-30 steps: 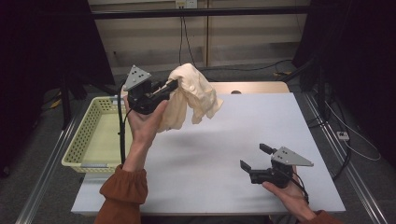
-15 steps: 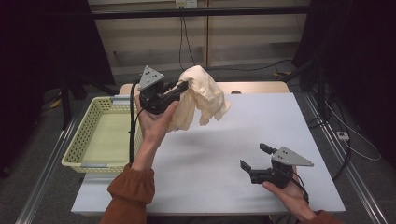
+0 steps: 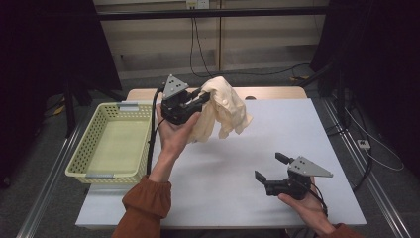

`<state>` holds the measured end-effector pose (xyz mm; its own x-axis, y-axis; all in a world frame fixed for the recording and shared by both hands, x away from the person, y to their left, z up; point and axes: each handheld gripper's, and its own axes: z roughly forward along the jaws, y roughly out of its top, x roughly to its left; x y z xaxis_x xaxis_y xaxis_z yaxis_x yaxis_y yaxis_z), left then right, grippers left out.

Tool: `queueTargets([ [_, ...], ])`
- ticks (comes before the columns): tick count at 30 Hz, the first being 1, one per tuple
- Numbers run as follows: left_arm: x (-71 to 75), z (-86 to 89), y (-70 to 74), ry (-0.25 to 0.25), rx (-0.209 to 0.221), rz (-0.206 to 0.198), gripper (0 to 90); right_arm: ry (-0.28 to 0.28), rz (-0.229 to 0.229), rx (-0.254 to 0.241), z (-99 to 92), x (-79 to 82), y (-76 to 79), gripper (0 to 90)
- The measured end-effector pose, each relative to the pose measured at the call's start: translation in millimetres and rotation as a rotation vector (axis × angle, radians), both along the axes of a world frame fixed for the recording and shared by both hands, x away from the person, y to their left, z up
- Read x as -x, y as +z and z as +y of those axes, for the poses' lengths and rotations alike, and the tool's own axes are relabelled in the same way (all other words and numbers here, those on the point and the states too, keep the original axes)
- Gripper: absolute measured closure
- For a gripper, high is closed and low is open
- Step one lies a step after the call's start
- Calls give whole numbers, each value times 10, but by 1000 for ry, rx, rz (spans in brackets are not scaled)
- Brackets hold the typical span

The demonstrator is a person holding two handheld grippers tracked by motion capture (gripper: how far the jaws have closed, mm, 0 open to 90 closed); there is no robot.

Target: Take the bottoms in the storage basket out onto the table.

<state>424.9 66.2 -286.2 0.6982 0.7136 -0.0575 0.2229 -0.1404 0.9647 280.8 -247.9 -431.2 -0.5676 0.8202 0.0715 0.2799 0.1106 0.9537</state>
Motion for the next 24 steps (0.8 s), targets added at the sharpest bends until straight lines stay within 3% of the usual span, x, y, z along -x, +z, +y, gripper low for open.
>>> queueTargets([
  [10, -50, -29, -194, -3, -9, 38, 733, -1, 0, -1, -6, 3, 0, 33],
  [24, -191, -1, -449, 34, -52, 102, 732, 0, 3, -1, -4, 1, -2, 34],
])
